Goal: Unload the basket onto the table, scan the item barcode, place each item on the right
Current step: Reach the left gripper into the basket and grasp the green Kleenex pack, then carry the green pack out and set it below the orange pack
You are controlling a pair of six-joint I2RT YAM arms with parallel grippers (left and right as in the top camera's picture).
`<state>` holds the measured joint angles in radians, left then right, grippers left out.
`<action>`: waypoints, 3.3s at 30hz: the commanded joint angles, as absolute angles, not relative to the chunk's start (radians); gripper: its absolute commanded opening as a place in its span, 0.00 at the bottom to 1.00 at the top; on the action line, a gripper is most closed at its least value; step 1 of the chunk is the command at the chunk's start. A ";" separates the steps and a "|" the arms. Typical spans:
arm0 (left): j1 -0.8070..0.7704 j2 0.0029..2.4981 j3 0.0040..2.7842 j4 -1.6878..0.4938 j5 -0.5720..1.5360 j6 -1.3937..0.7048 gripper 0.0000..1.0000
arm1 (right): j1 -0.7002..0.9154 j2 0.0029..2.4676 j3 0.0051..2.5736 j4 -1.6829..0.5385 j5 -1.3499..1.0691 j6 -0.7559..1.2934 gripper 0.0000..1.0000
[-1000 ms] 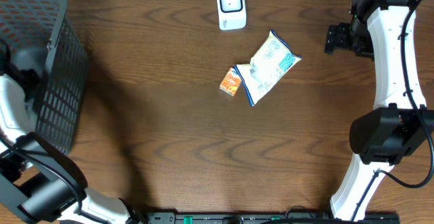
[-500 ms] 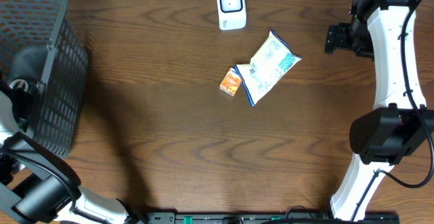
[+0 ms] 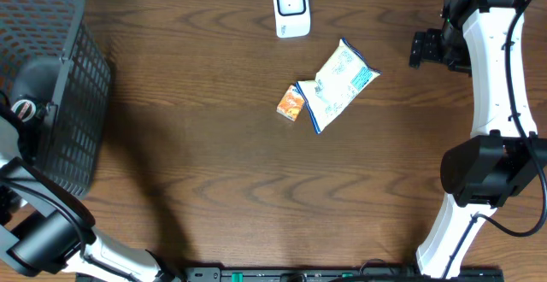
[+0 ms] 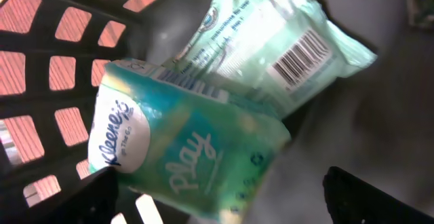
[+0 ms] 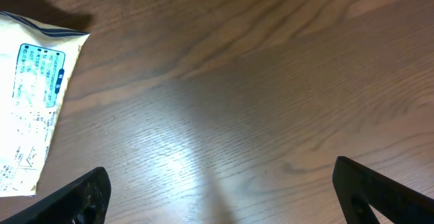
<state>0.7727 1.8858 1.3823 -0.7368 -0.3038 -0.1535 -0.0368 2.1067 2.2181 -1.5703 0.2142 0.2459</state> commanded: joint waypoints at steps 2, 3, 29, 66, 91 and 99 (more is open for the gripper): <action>0.787 1.922 1.378 -0.736 -0.327 -0.119 0.92 | -0.041 2.090 2.236 -1.570 0.226 0.262 0.99; 0.789 1.929 1.378 -0.737 -0.327 -0.117 0.92 | -0.041 2.090 2.236 -1.571 0.226 0.262 0.99; 0.789 1.901 1.380 -0.751 -0.326 -0.100 0.07 | -0.041 2.090 2.236 -1.570 0.226 0.262 0.99; 0.668 1.363 1.380 -0.484 0.778 -0.297 0.07 | -0.041 2.090 2.236 -1.570 0.226 0.262 0.99; 0.289 1.184 1.378 -0.611 1.033 -0.027 0.08 | -0.041 2.090 2.236 -1.570 0.226 0.261 0.99; 0.007 1.255 1.378 -0.767 0.737 -0.026 0.08 | -0.041 2.090 2.236 -1.570 0.226 0.262 0.99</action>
<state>0.0784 1.2266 1.3785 -0.7544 0.8696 -0.0547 -0.0368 2.1067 2.2181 -1.5700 0.2146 0.2459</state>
